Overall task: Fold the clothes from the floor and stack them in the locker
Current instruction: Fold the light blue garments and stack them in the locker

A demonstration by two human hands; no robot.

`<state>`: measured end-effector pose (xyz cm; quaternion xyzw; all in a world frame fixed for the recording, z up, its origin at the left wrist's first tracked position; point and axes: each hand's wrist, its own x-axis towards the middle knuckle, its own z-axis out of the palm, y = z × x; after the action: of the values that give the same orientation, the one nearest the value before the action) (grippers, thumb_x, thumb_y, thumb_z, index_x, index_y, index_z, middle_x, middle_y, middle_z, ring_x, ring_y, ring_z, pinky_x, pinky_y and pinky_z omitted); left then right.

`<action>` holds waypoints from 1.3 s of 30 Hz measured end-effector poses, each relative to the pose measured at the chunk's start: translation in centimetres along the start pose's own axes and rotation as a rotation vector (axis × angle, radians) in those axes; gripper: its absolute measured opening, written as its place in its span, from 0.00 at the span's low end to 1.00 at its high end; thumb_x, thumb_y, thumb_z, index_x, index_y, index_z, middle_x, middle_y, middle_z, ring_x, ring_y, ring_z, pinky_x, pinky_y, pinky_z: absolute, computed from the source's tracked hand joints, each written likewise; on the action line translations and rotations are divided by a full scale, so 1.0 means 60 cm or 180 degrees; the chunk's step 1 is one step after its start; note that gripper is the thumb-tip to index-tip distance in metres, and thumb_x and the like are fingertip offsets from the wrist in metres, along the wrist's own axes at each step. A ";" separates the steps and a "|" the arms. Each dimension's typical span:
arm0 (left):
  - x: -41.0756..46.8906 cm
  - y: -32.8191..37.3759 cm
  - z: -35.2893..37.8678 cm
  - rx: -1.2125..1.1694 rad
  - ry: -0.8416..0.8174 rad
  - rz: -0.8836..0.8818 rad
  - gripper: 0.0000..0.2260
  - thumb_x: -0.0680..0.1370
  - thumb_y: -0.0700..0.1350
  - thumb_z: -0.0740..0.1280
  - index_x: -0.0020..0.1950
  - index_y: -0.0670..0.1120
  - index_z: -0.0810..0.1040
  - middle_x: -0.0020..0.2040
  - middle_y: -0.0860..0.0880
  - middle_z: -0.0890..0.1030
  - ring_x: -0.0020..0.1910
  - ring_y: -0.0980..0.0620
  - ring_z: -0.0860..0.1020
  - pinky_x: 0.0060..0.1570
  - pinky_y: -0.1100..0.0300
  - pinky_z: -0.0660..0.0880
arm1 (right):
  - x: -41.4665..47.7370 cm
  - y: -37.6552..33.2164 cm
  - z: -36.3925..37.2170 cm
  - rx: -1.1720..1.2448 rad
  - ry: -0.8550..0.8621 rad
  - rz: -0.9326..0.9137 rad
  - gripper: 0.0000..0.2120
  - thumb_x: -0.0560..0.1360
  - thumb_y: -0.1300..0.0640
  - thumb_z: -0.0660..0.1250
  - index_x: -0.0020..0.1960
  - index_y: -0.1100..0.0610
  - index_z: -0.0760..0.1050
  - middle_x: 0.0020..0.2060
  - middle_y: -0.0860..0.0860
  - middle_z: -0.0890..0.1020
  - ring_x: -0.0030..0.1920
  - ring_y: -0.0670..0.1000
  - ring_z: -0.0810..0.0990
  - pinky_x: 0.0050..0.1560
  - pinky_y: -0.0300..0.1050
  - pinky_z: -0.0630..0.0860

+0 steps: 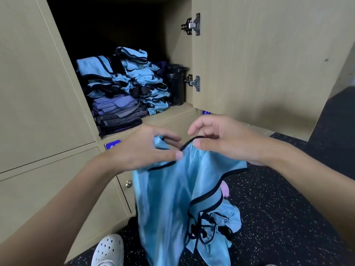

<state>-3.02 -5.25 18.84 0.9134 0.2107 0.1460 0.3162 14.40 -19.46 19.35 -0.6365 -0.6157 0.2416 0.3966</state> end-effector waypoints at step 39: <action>0.013 0.021 0.025 -0.1162 0.1447 0.0094 0.04 0.74 0.48 0.76 0.48 0.53 0.85 0.44 0.50 0.84 0.43 0.53 0.80 0.48 0.54 0.77 | -0.002 -0.016 0.010 0.0042 0.0708 -0.0239 0.08 0.73 0.60 0.73 0.37 0.52 0.81 0.48 0.49 0.80 0.42 0.40 0.77 0.50 0.42 0.77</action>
<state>-1.38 -6.53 18.63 0.7882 0.2331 0.3871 0.4178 13.33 -19.51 19.72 -0.6333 -0.5897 0.1585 0.4755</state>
